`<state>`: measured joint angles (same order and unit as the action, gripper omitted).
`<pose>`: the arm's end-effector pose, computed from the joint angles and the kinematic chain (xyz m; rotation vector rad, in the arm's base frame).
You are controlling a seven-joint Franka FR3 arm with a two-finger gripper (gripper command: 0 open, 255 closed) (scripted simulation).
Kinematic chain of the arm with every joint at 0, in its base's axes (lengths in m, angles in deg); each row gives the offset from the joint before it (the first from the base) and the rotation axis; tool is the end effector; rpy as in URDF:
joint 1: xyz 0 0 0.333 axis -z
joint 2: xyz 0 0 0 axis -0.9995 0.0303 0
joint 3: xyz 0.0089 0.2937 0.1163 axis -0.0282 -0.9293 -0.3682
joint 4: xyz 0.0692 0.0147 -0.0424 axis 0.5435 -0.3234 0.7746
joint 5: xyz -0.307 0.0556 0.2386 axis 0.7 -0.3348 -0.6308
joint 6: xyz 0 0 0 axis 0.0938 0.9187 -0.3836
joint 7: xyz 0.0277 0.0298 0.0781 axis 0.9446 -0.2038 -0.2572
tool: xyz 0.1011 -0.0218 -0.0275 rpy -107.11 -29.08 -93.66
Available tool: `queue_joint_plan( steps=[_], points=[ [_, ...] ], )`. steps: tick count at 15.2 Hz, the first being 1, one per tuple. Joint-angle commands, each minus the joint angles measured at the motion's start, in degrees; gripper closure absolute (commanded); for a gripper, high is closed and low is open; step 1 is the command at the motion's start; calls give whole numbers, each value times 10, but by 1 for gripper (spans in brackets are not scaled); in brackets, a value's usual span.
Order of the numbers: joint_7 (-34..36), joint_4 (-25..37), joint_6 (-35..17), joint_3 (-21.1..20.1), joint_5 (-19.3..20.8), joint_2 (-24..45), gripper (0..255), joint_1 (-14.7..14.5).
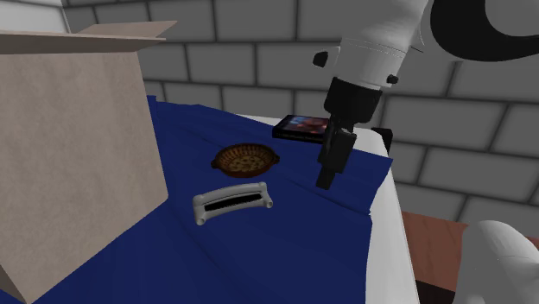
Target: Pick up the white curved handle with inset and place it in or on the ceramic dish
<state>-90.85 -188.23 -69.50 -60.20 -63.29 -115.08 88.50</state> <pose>0.3073 0.0385 0.6531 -3.0581 -0.2774 -0.3594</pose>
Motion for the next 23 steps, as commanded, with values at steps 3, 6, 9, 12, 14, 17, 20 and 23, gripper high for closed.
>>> queue_joint_plan(
  steps=[3,6,9,12,14,17,20,23],
  points=[
    [-44,20,-16,17,2,49,0,-11],
    [-109,59,-33,41,0,125,0,-28],
    [-173,106,-41,60,-5,203,0,-44],
    [-236,162,-41,75,-15,282,0,-58],
    [-276,204,-36,81,-23,335,0,-66],
    [-297,220,-40,82,-28,363,0,-69],
    [-298,197,-63,80,-28,363,0,-70],
    [-299,171,-90,78,-30,364,0,-72]
  ],
)
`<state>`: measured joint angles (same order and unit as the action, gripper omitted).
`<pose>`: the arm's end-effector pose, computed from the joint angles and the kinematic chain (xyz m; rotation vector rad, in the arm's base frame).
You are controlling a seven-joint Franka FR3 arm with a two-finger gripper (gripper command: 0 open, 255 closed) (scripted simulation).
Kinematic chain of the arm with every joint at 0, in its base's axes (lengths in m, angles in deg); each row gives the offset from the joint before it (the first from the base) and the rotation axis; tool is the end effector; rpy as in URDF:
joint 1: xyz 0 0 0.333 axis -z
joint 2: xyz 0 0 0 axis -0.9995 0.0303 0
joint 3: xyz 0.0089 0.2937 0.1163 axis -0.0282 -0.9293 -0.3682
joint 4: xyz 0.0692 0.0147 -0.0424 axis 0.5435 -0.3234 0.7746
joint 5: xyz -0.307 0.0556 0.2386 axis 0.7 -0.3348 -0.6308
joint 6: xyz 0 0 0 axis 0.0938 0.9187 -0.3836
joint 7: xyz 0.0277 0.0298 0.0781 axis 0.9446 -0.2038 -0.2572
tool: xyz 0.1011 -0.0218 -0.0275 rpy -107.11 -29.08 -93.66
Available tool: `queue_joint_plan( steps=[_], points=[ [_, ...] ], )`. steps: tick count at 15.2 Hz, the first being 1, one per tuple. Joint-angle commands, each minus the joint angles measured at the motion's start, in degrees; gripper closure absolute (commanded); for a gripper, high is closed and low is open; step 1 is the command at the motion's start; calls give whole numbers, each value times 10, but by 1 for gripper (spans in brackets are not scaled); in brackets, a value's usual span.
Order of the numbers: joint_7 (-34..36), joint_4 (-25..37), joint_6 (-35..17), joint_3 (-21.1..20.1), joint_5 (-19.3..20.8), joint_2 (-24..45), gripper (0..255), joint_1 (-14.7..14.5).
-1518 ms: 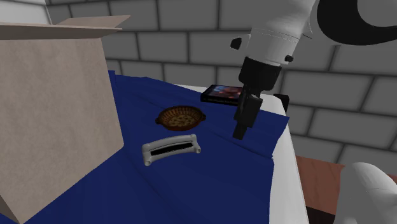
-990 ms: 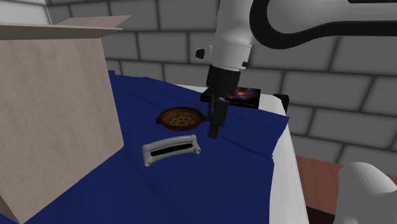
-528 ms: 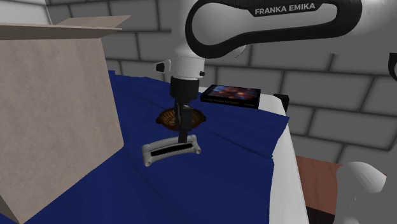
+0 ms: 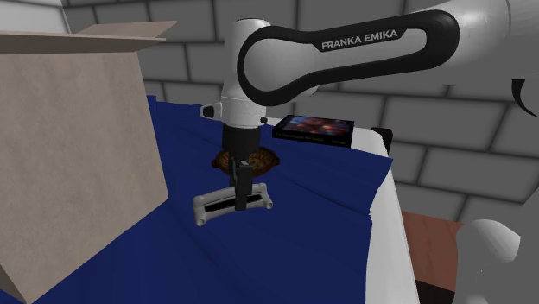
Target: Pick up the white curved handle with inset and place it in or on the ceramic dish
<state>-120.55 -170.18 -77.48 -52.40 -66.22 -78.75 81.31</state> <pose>0.5097 0.0368 0.5622 -2.8270 -0.9817 -0.1479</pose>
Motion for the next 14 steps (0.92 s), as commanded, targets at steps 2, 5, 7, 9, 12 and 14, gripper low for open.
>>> queue_joint_plan(
  steps=[2,5,7,9,12,14],
  points=[
    [-2,-10,-10,0,-1,1,0,0],
    [-2,-10,-10,0,-1,1,0,0],
    [-2,-10,-10,0,-1,1,0,0],
    [-2,-9,-10,0,-1,1,255,0],
    [-2,-9,-10,0,-1,1,255,0],
    [-2,-9,-10,0,-1,1,255,0]
  ],
)
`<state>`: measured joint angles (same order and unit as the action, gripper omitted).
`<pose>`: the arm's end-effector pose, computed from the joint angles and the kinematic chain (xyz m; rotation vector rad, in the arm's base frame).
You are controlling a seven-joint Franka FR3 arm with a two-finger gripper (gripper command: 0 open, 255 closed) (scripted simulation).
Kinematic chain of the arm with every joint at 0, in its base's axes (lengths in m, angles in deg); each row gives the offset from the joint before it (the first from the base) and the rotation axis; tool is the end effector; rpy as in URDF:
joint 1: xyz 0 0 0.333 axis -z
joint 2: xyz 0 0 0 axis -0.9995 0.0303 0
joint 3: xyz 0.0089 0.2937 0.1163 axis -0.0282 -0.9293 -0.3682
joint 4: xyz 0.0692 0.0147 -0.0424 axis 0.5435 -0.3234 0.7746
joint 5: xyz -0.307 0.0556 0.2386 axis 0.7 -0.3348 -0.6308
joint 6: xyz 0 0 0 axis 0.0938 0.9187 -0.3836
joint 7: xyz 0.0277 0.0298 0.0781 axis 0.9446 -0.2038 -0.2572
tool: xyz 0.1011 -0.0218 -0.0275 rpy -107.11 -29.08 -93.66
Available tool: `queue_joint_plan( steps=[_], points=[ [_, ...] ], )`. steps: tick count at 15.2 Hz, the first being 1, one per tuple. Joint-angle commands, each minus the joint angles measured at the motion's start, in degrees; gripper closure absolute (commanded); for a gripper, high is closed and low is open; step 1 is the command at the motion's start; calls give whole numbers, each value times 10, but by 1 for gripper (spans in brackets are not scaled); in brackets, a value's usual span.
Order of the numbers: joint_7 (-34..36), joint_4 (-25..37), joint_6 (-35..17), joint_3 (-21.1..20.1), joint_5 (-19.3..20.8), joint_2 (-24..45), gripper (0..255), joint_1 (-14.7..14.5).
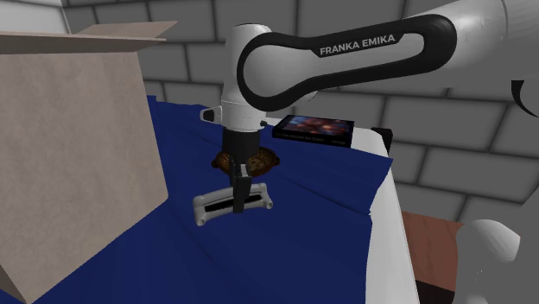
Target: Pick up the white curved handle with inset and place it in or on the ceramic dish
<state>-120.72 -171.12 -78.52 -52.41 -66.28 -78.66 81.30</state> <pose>0.5103 0.0369 0.5551 -2.8268 -0.9820 -0.1486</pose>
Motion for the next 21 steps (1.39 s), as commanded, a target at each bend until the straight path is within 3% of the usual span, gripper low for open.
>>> queue_joint_plan(
  steps=[1,4,21],
  points=[
    [0,0,0,0,0,0,255,0],
    [0,0,0,0,0,0,255,0],
    [18,150,131,2,2,17,255,1]
  ],
)
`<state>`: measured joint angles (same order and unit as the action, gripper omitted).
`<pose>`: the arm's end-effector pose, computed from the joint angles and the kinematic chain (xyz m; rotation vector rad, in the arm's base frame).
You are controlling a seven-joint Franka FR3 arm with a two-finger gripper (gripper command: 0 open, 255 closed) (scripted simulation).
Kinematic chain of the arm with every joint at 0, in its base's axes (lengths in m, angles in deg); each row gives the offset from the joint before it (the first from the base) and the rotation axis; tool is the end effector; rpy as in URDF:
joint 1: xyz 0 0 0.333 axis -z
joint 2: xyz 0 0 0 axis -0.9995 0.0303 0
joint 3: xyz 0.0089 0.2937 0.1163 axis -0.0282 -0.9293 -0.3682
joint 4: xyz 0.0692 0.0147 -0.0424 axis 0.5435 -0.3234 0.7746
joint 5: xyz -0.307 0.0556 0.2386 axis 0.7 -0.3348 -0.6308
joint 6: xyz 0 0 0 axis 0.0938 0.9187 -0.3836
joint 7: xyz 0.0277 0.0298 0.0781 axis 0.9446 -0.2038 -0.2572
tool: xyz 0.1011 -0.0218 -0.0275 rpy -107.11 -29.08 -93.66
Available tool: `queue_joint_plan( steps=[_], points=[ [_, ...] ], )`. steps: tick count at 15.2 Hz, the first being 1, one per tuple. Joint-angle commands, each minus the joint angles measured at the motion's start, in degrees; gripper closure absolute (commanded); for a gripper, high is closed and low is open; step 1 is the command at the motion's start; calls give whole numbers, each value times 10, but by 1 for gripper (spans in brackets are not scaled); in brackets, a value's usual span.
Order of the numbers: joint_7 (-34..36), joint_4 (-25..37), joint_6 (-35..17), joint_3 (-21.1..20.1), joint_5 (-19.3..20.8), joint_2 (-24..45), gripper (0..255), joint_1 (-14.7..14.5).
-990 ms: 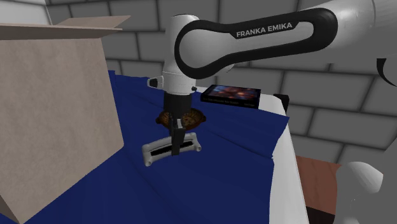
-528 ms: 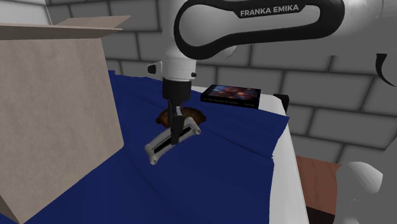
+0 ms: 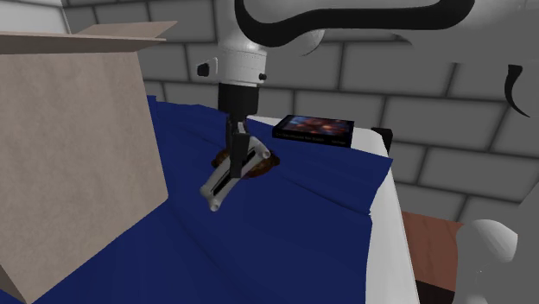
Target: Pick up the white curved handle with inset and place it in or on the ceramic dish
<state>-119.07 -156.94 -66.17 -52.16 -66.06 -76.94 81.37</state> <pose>0.5113 0.0365 0.6395 -2.8269 -0.9819 -0.1489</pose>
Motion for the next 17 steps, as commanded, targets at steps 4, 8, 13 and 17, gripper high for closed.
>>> queue_joint_plan(
  steps=[4,8,13,17],
  points=[
    [6,51,40,1,-1,10,255,0],
    [-20,90,62,17,-2,32,255,12],
    [-87,154,85,55,-11,86,255,44],
    [-139,225,110,83,-24,142,255,75]
  ],
)
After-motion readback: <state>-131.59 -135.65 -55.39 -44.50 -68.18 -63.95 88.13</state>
